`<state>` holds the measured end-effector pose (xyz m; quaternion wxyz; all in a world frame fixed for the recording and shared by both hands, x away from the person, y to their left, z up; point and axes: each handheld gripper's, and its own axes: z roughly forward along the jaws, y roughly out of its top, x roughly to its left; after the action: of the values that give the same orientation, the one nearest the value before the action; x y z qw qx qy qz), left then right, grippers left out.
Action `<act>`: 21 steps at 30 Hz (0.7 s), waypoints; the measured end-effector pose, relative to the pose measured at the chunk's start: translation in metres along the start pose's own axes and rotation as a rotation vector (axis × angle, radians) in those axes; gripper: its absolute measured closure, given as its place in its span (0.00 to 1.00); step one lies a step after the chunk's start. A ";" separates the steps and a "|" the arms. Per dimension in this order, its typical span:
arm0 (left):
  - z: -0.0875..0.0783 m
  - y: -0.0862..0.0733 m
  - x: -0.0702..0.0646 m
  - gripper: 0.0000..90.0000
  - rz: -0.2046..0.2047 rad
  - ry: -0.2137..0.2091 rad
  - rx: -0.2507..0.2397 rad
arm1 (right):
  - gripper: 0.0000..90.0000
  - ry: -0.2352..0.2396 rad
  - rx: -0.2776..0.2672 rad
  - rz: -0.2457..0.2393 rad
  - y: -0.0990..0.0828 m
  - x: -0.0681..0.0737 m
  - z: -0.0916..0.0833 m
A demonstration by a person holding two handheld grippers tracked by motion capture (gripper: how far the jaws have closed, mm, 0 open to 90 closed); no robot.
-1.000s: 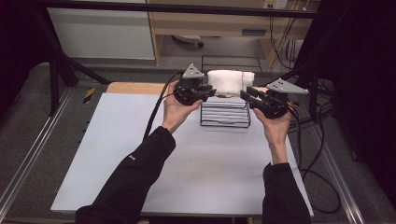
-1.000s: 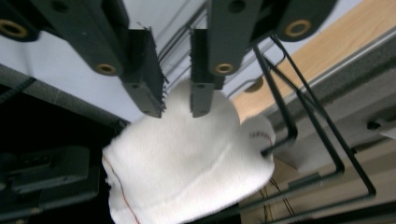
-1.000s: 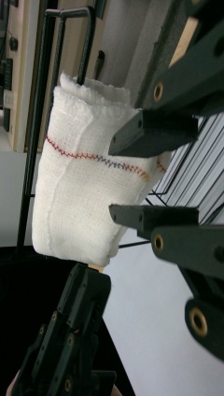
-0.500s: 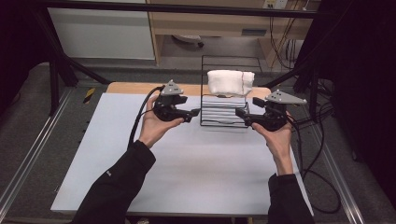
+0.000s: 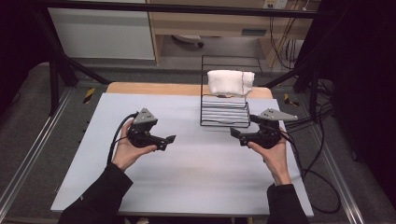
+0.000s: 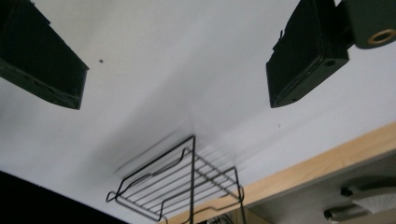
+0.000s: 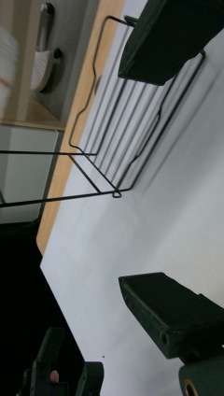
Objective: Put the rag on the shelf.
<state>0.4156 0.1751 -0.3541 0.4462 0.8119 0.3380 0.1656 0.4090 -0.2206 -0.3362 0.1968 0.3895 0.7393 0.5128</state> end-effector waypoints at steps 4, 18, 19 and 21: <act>-0.009 -0.025 0.008 0.06 -0.035 0.016 0.010 | 0.02 0.011 0.018 0.016 -0.015 0.000 0.002; -0.040 -0.098 0.027 0.06 -0.094 0.034 0.033 | 0.01 0.037 0.108 0.050 -0.077 -0.008 0.002; -0.042 -0.102 0.028 0.06 -0.095 0.036 0.029 | 0.01 0.039 0.117 0.060 -0.081 -0.009 0.001; -0.045 -0.109 0.030 0.06 -0.100 0.038 0.030 | 0.01 0.041 0.138 0.065 -0.088 -0.012 0.000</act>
<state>0.3673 0.2641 -0.4217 0.4353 0.7972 0.3890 0.1536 0.3832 -0.2449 -0.4180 0.1376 0.4155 0.7636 0.4748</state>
